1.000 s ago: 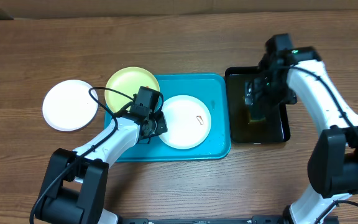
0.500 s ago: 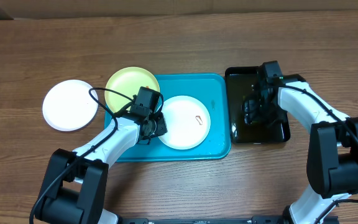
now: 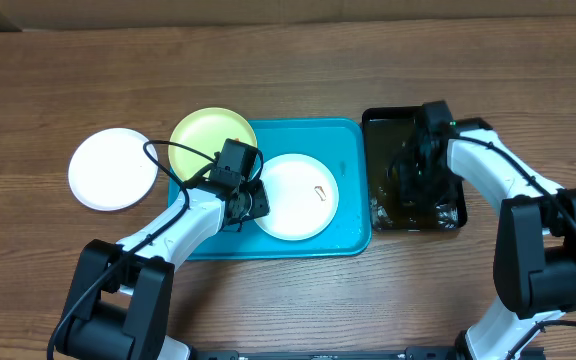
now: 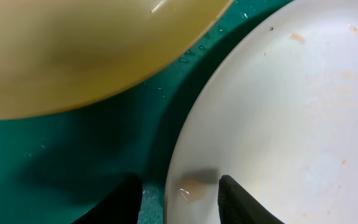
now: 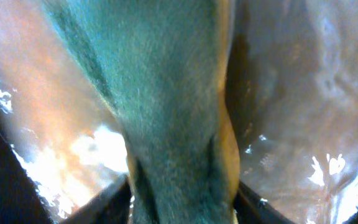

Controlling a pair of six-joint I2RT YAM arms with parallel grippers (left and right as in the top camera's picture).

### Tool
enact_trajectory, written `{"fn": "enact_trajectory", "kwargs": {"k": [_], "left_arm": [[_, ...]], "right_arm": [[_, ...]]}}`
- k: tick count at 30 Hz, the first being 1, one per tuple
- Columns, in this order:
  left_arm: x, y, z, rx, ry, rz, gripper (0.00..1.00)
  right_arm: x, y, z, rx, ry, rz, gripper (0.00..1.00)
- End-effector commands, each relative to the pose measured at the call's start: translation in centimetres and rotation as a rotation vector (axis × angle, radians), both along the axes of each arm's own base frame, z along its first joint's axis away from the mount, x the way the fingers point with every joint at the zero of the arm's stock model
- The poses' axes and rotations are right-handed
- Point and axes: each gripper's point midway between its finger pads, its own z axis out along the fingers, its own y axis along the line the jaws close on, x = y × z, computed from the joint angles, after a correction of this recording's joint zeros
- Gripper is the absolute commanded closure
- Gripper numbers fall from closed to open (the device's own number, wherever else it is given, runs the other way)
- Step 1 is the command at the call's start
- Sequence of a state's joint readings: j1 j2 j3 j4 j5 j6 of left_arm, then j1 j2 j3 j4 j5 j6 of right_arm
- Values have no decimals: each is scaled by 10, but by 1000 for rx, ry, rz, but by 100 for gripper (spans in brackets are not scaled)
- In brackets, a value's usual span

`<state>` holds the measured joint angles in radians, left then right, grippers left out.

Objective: Clean dirty plates on tray and stack at the side
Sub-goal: 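Lower the right gripper into the black tray and grasp the sponge, then dip and rub the sponge in the water with the right gripper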

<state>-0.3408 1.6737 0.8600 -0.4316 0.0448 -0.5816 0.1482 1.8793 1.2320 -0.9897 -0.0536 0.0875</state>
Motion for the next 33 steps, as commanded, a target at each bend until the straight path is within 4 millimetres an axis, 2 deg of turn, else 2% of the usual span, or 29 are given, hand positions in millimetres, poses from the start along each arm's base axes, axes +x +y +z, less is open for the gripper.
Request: {"fn": "enact_trajectory", "kwargs": {"k": [1, 2, 3, 9, 13, 14, 15, 17, 20, 21, 22, 23, 26, 29, 33], "left_arm": [[-10, 5, -10, 33, 37, -3, 58], [-10, 5, -10, 33, 37, -3, 57], [-10, 5, -10, 33, 38, -3, 57], [-13, 6, -11, 37, 48, -3, 57], [-12, 6, -11, 37, 47, -3, 58], [-12, 6, -11, 37, 47, -3, 58], [-12, 6, -11, 37, 47, -3, 58], [-13, 6, -11, 37, 49, -3, 57], [-13, 6, -11, 38, 51, -3, 54], [-14, 6, -11, 39, 52, -3, 53], [-14, 6, -11, 40, 55, -3, 53], [-15, 7, -11, 41, 57, -3, 53], [-16, 7, -12, 45, 61, -10, 59], [-17, 7, -12, 46, 64, -10, 59], [-17, 7, -12, 46, 63, -10, 59]], "right_arm": [[33, 5, 22, 24, -106, 1, 36], [37, 5, 23, 26, -124, 2, 28], [40, 5, 23, 26, -134, 2, 24], [44, 2, 8, 8, -179, 0, 15], [47, 4, -6, 26, -217, 1, 15], [47, 5, -9, 30, -227, 1, 19], [48, 6, -11, 35, -235, 2, 33], [48, 6, -15, 37, -249, 2, 95], [52, 6, -12, 39, -259, 2, 96], [53, 6, -8, 37, -253, 1, 79], [54, 6, -3, 36, -245, 0, 57], [53, 5, 2, 34, -233, -1, 48], [50, 5, 12, 29, -200, -1, 41], [39, 3, 11, 23, -152, -1, 28], [24, 1, 4, 15, -98, -2, 25]]}}
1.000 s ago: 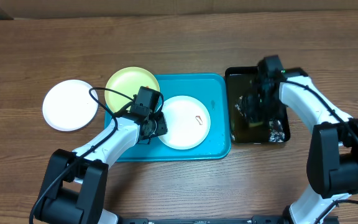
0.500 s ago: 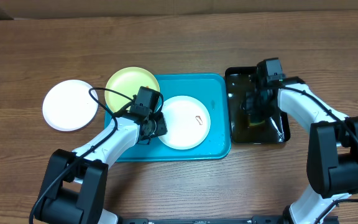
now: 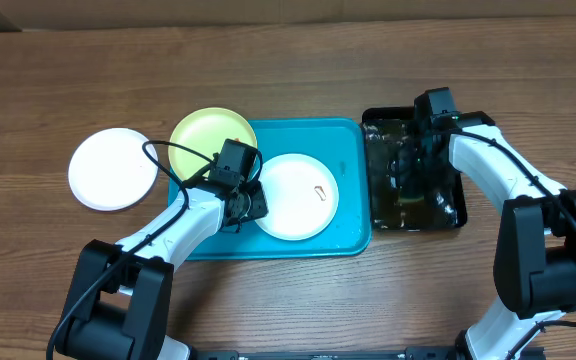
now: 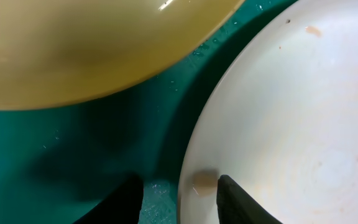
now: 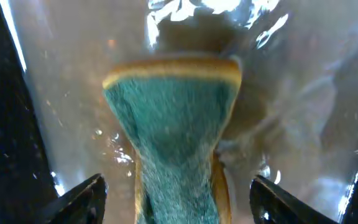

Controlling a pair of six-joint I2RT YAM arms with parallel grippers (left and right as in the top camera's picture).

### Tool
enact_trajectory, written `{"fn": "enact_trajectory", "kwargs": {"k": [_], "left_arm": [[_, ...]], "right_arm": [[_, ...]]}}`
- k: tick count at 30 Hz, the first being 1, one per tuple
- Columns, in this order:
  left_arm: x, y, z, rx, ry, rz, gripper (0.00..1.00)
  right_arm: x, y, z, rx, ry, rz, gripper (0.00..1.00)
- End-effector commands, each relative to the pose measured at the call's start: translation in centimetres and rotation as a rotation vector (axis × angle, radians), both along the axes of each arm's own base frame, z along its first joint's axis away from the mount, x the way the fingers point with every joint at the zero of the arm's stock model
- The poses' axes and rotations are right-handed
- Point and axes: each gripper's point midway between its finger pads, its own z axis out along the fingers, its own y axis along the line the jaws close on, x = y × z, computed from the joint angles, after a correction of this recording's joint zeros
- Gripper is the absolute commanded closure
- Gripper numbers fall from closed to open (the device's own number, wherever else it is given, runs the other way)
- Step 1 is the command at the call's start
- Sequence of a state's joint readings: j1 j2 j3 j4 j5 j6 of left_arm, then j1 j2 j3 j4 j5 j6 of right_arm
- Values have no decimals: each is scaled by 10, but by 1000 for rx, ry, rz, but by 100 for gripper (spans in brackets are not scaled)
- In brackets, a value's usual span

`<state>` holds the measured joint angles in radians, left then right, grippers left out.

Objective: Clean dirty plates on tray and stack at the side
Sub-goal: 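Dip and rub the sponge in the water with the right gripper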

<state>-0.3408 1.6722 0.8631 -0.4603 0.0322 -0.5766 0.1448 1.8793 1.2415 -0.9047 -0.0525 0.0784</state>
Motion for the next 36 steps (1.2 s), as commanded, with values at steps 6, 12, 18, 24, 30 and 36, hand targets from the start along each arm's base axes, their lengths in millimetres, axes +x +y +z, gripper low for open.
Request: {"fn": "enact_trajectory", "kwargs": {"k": [6, 12, 18, 24, 30, 36], "left_arm": [[-13, 3, -11, 25, 47, -9, 69], [-12, 3, -11, 25, 47, -9, 65], [-11, 3, -11, 24, 39, -8, 61], [-6, 3, -10, 26, 20, -6, 68], [-7, 3, -10, 28, 22, -9, 80], [-8, 4, -10, 37, 23, -42, 77]], "right_arm": [[-11, -2, -13, 0, 15, -7, 62], [-5, -2, -9, 3, -2, -7, 23], [-1, -1, -9, 5, -16, -7, 18], [2, 1, -14, 12, -44, -5, 18], [5, 3, -10, 24, -46, -3, 96], [12, 4, 11, 23, -39, -4, 96]]}}
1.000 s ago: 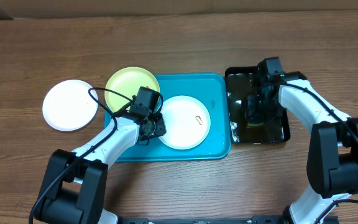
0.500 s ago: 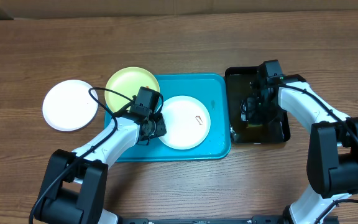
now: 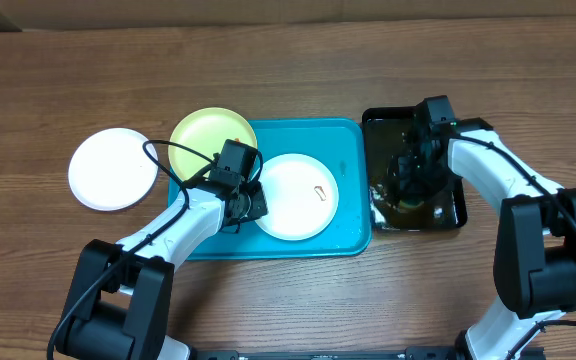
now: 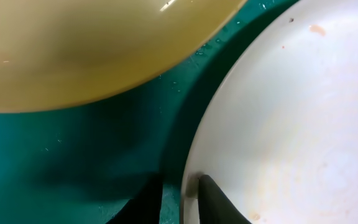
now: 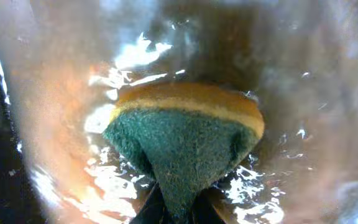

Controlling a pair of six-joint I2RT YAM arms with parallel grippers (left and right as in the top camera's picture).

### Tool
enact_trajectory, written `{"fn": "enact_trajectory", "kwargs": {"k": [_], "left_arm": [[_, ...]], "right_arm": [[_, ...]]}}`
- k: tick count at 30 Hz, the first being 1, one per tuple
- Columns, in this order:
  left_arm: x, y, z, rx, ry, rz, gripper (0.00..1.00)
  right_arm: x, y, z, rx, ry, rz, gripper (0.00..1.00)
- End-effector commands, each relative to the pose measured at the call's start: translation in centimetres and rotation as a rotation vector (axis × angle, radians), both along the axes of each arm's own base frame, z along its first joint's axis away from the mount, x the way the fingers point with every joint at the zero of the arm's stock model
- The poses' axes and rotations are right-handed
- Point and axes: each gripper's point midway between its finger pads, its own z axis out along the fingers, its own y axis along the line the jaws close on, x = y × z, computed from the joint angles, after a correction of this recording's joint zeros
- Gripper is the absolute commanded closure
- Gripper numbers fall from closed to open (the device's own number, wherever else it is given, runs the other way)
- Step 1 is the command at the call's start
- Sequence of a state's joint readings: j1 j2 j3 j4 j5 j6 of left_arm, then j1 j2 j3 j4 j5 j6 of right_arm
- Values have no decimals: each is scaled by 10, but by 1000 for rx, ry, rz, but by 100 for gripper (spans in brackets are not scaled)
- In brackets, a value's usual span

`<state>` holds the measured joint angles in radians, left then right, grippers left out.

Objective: Clean dirty plates on tray and stack at the side
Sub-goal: 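Dip and rub the sponge in the water with the right gripper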

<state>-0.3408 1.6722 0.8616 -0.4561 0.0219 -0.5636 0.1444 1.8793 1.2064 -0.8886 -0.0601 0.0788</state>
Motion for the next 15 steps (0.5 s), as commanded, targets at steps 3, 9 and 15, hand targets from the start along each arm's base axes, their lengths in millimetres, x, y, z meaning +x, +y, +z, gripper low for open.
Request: {"fn": "enact_trajectory", "kwargs": {"k": [3, 9, 15], "left_arm": [[-9, 2, -10, 26, 31, -32, 96], [-9, 2, -10, 23, 32, -33, 96], [-10, 2, -10, 15, 37, -1, 96]], "right_arm": [[20, 4, 22, 18, -54, -4, 96], [22, 4, 26, 18, -53, -4, 96], [28, 1, 50, 0, -46, -57, 96]]}}
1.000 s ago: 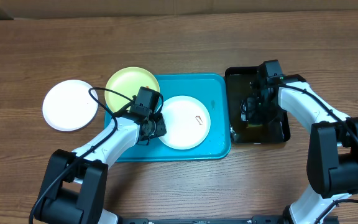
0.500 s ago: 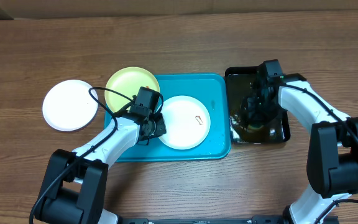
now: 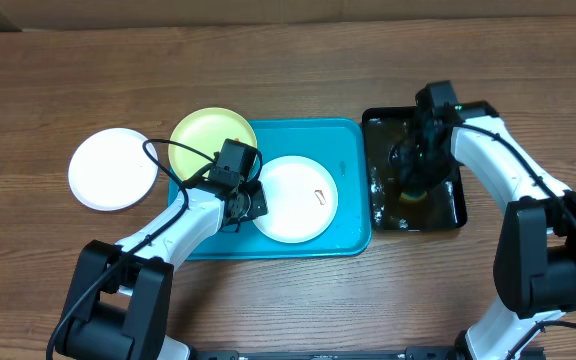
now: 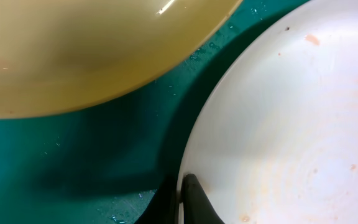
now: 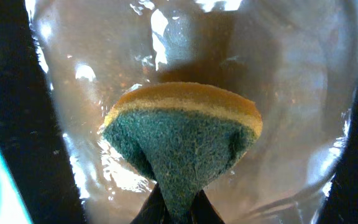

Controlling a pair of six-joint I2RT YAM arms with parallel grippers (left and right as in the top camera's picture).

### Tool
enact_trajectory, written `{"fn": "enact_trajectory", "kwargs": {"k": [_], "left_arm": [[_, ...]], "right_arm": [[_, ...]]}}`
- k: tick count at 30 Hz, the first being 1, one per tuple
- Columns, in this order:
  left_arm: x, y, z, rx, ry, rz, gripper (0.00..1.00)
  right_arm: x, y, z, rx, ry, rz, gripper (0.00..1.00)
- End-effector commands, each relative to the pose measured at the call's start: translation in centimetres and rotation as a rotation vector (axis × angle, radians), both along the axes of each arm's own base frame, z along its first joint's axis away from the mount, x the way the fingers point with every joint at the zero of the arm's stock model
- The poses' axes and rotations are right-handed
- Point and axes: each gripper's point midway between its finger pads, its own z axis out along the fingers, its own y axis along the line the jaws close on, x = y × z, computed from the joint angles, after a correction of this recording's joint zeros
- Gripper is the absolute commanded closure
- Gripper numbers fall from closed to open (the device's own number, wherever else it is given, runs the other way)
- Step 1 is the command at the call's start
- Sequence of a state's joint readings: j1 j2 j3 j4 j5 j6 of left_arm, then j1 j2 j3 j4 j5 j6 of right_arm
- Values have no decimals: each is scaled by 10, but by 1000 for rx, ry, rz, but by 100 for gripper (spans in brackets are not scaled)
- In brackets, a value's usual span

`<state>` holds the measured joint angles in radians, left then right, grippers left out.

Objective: Clean dirty plates on tray and stack at the side
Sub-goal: 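Dip and rub the sponge in the water with the right gripper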

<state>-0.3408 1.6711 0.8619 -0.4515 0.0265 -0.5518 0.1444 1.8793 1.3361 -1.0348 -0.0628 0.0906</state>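
Note:
A dirty white plate [image 3: 298, 196] lies in the blue tray [image 3: 353, 140], its surface [image 4: 291, 124] flecked with crumbs. My left gripper [image 3: 249, 205] is shut on the plate's left rim [image 4: 180, 198]. A yellow plate [image 3: 203, 138] rests on the tray's far-left corner, its rim [image 4: 73, 56] filling the upper left wrist view. A clean white plate [image 3: 113, 168] sits on the table to the left. My right gripper [image 3: 415, 170] is shut on a green-and-yellow sponge [image 5: 182, 140], held over brown water in the black basin [image 3: 455, 215].
The black basin of murky water [image 5: 291, 93] stands right of the tray, its dark walls close to both sides of the sponge. Wooden table [image 3: 288, 60] surrounds everything, with cardboard along the far edge.
My left gripper's jaws have closed fully on the white plate's rim. My right gripper, still shut on the sponge, now holds it higher above the water.
My left gripper stood open astride the white plate's rim, then narrowed, and now is shut on it. My right gripper held the sponge deep in the basin, then loosened around it, then pinched it tight and now holds it above the water.

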Motion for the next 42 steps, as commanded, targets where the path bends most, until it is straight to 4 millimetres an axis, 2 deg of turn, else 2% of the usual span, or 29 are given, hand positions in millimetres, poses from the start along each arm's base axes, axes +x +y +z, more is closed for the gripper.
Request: {"fn": "enact_trajectory", "kwargs": {"k": [1, 2, 3, 5, 6, 7, 8, 9, 17, 24, 33, 42], "left_arm": [[-10, 3, -11, 15, 44, 26, 96], [-10, 3, -11, 11, 45, 39, 88], [-10, 3, -11, 8, 44, 48, 70], [-5, 2, -9, 4, 24, 49, 62], [-4, 1, -9, 2, 17, 49, 63], [-2, 1, -8, -2, 10, 49, 72], [-1, 0, -8, -4, 7, 48, 87], [-1, 0, -8, -5, 7, 48, 96], [-10, 3, -10, 0, 47, 73, 96], [-10, 3, -10, 0, 46, 73, 96], [-9, 3, -10, 0, 46, 73, 96], [-10, 3, -11, 1, 47, 72, 95]], "right_arm": [[22, -1, 22, -7, -67, -55, 96], [22, -1, 24, -7, -69, -55, 96], [23, -1, 24, -7, -70, -55, 96], [23, -2, 24, -14, -70, -55, 96], [23, -3, 24, -18, -72, -55, 96], [23, -5, 24, -27, -72, -56, 96], [23, -8, 23, -43, -72, -58, 96], [23, -10, 23, -59, -74, -60, 96], [21, -14, 26, -81, -66, -76, 96], [16, -15, 47, -88, -32, -73, 96], [11, -20, 46, -120, -15, -99, 96], [9, -19, 46, -106, 4, -377, 96]]}}
